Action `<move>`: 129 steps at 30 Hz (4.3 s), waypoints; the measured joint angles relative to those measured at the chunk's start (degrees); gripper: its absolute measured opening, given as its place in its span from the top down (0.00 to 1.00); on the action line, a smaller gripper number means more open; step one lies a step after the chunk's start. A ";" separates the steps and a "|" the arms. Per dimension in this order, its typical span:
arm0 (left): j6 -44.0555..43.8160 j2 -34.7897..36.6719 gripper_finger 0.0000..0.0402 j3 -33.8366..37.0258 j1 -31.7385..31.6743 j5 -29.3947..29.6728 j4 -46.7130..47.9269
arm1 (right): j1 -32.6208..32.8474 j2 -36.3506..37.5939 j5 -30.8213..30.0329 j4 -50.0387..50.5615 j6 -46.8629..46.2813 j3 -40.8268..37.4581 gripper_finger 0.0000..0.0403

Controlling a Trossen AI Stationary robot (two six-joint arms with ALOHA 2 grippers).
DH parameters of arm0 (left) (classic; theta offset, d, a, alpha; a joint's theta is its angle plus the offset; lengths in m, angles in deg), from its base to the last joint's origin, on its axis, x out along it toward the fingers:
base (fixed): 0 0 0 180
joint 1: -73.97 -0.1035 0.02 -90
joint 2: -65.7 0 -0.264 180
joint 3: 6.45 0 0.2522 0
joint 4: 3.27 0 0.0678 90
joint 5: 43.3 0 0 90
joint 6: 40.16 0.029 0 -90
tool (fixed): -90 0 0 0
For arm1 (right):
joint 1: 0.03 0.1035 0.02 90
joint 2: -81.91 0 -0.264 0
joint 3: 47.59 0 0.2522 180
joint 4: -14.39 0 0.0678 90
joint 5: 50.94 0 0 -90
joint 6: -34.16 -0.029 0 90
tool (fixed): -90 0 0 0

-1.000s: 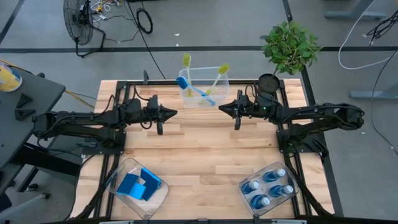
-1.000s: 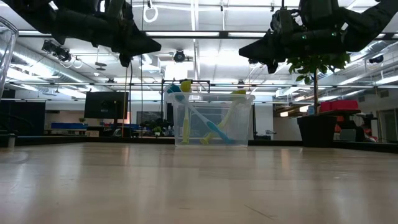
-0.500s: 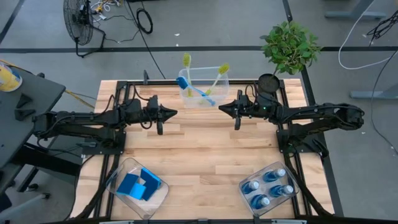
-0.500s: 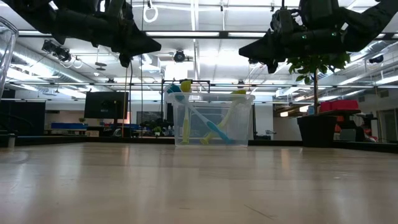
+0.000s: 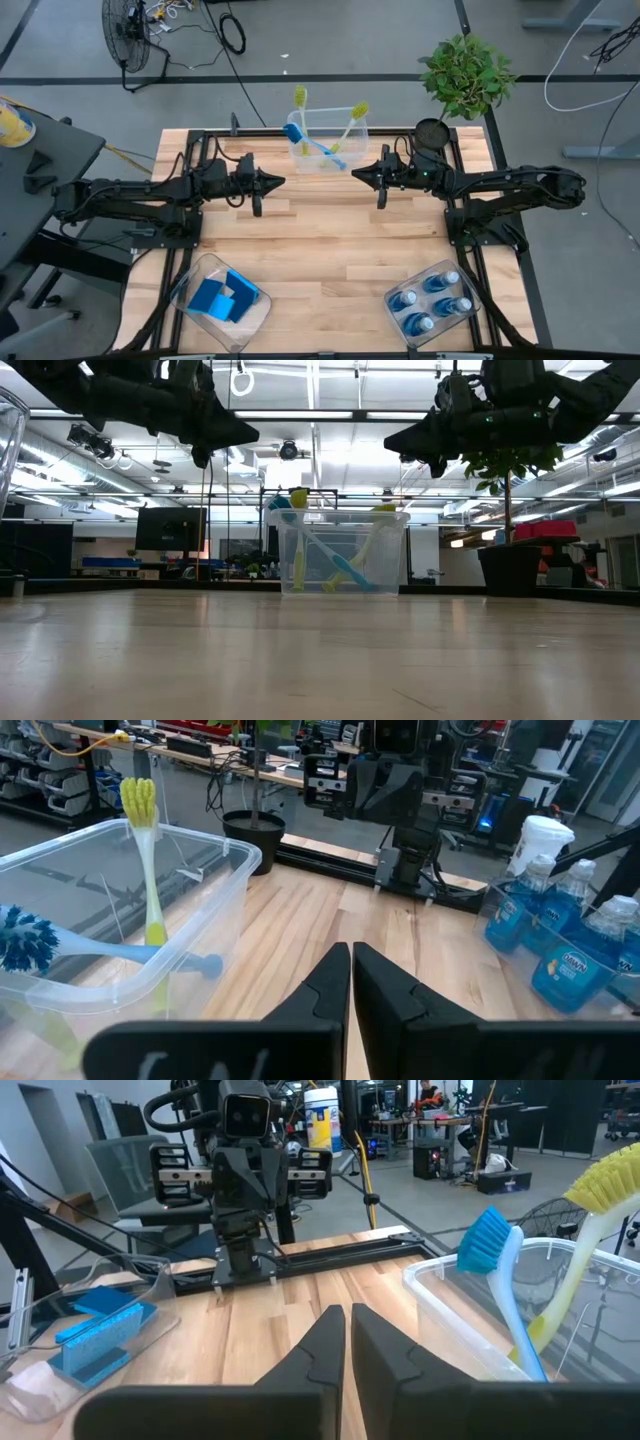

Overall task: Pick & Place Kitchen Sink Supplies
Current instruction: Return to Home Position

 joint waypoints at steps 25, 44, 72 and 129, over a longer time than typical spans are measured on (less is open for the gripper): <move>-0.14 13.87 0.95 -0.09 3.48 -1.09 5.26 | 0.00 0.00 0.00 0.04 0.02 0.00 0.93; 5.61 25.43 0.95 -0.02 14.19 7.80 15.55 | 0.00 0.00 0.00 0.04 0.00 0.00 0.93; 2.99 37.64 0.95 24.80 13.97 8.03 -10.03 | 0.00 0.00 0.00 0.04 0.00 0.00 0.93; 4.02 53.48 0.95 25.22 14.21 9.27 19.66 | 0.01 -0.01 0.01 0.04 0.00 0.00 0.93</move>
